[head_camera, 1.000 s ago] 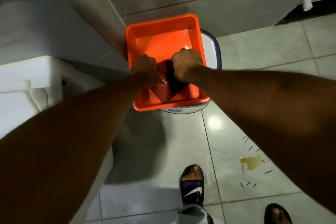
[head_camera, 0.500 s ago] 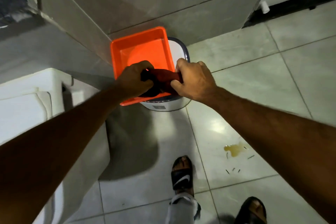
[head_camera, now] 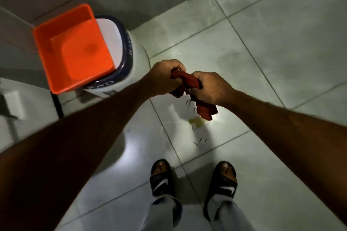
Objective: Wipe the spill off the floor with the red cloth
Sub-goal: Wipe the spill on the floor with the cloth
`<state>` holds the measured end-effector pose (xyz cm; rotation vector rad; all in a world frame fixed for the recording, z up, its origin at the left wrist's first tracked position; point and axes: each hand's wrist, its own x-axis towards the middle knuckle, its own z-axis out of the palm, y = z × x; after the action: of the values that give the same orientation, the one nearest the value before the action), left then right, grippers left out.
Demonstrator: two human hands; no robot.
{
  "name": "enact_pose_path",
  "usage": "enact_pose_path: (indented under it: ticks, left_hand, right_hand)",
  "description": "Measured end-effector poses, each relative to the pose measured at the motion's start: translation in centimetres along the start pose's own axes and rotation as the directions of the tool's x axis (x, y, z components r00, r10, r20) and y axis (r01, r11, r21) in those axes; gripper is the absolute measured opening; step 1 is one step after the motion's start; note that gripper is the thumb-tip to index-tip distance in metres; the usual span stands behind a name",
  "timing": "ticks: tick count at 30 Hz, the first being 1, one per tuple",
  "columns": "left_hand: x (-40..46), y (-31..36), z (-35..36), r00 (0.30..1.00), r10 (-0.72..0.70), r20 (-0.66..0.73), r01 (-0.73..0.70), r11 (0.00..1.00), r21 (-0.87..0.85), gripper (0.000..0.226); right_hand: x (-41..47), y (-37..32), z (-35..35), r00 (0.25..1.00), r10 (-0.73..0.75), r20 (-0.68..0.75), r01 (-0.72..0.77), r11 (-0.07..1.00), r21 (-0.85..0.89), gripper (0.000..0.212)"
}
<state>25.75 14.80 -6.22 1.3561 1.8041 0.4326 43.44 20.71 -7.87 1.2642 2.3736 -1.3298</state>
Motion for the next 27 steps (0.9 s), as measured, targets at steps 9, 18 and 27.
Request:
enact_pose_path:
  ticks: [9, 18, 27]
  left_hand:
    - [2.1, -10.1, 13.5, 0.988, 0.148, -0.046, -0.094, 0.811, 0.578, 0.076]
    - [3.6, -22.5, 22.5, 0.996, 0.063, 0.057, -0.084, 0.704, 0.705, 0.096]
    - [6.9, -25.8, 24.8, 0.94, -0.167, 0.299, -0.074, 0.754, 0.653, 0.139]
  right_hand:
    - [-2.5, 14.0, 7.2, 0.952, 0.273, -0.141, -0.252, 0.956, 0.147, 0.027]
    - [1.0, 23.3, 14.0, 0.925, 0.368, -0.091, -0.263, 0.795, 0.547, 0.041]
    - [5.1, 27.3, 14.1, 0.805, 0.577, -0.136, -0.51, 0.791, 0.338, 0.056]
